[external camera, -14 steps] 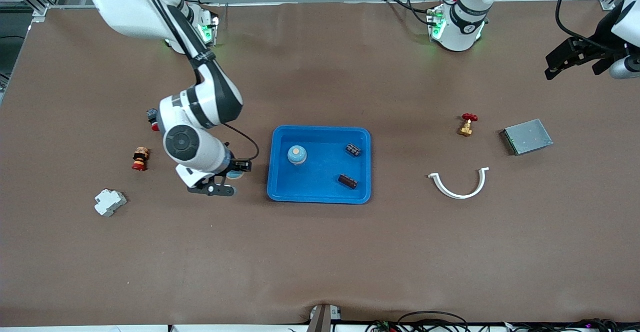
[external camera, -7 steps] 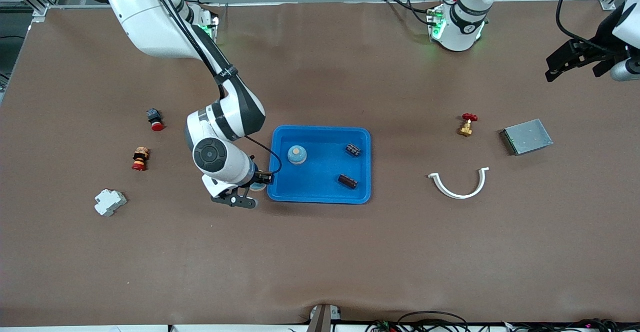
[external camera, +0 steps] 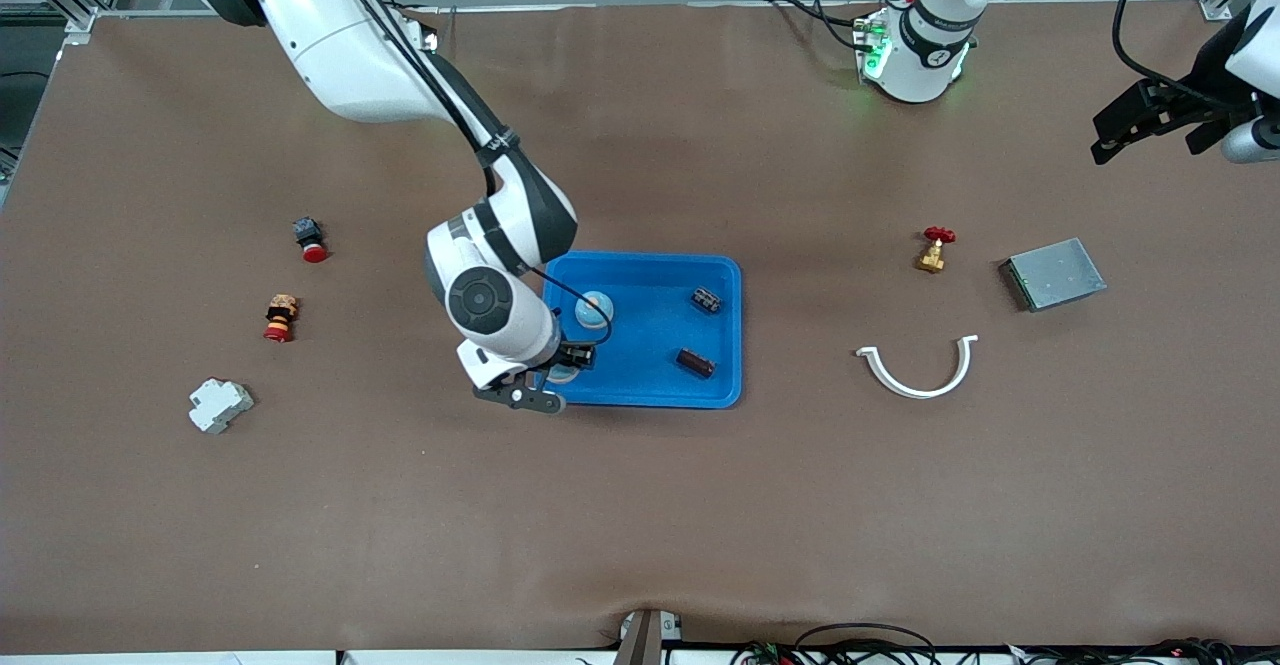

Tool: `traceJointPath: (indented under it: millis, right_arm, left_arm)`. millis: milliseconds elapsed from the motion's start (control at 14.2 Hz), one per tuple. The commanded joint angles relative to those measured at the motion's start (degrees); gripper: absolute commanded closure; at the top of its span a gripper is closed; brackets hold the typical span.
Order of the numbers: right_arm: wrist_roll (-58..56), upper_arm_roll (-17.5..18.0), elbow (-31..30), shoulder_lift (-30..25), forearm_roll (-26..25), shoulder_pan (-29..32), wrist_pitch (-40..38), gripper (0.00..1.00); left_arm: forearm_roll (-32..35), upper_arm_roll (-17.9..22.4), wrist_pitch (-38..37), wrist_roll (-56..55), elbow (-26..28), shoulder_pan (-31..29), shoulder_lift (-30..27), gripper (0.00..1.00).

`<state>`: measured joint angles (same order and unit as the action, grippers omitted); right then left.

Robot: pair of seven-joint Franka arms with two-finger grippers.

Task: Place electrolytic capacitor and blue bell in tray
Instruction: 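Carry the blue bell over the tray with the right gripper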

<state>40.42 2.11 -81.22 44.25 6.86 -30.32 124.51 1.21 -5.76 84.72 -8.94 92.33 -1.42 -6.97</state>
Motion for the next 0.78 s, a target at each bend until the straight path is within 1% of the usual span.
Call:
traceJointPath:
  millis: [0,141,494,706]
  right_arm:
    - [1.0,-0.5,3.3,2.8,0.9,-0.7,0.5,0.94]
    - [1.0,-0.5,3.2,3.9,0.8,-1.7,1.7,0.94]
    - [0.9,-0.5,2.9,5.4,0.3,-2.6,2.0,0.94]
    - [0.4,-0.5,2.7,5.9,0.4,-2.6,4.6,0.93]
  left_arm:
    - [-1.3,0.3,-0.1,1.2,-1.2,-0.5,0.5,0.00]
    - [-1.3,0.3,-0.1,1.2,-1.2,-0.5,0.6,0.00]
    - [-1.3,0.3,0.4,1.2,-1.2,-0.6,0.6,0.00]
    - [-1.3,0.3,0.4,1.2,-1.1,-0.6,0.6,0.00]
